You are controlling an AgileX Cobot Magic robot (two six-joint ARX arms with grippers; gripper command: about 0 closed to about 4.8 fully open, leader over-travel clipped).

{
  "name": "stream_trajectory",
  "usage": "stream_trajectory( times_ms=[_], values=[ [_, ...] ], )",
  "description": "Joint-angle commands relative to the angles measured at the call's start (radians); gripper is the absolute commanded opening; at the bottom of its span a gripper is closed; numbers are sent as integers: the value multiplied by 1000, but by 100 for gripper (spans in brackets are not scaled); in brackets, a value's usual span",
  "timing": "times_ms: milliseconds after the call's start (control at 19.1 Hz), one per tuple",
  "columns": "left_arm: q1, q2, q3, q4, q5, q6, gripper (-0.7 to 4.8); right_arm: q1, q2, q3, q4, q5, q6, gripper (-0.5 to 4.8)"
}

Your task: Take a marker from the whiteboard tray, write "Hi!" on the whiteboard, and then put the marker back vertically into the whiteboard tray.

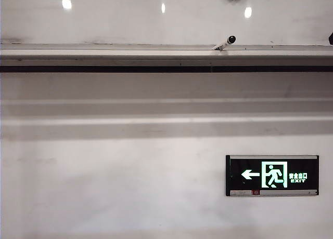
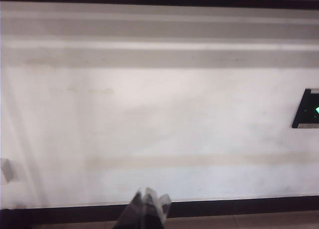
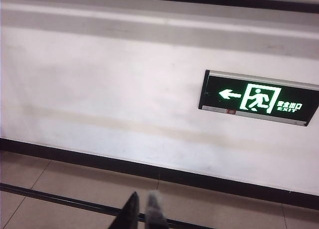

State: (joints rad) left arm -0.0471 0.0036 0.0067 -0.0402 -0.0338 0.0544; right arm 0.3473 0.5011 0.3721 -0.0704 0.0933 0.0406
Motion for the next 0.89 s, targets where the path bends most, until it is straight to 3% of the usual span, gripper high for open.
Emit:
stream_trajectory(
  times_ms=[52, 628, 785, 889],
  values=[
    [1, -1, 0, 19, 0, 21, -4, 0, -1, 2, 11, -2, 4, 28],
    [1, -1, 1, 19, -7, 23, -4, -6, -16, -25, 50, 24, -37, 28],
    [1, -1, 1, 19, -7, 23, -4, -81, -80, -98, 104, 114, -90, 28],
    [1, -1, 1, 19, -7, 23, -4, -149, -140, -170, 162, 113, -90, 28]
  ],
)
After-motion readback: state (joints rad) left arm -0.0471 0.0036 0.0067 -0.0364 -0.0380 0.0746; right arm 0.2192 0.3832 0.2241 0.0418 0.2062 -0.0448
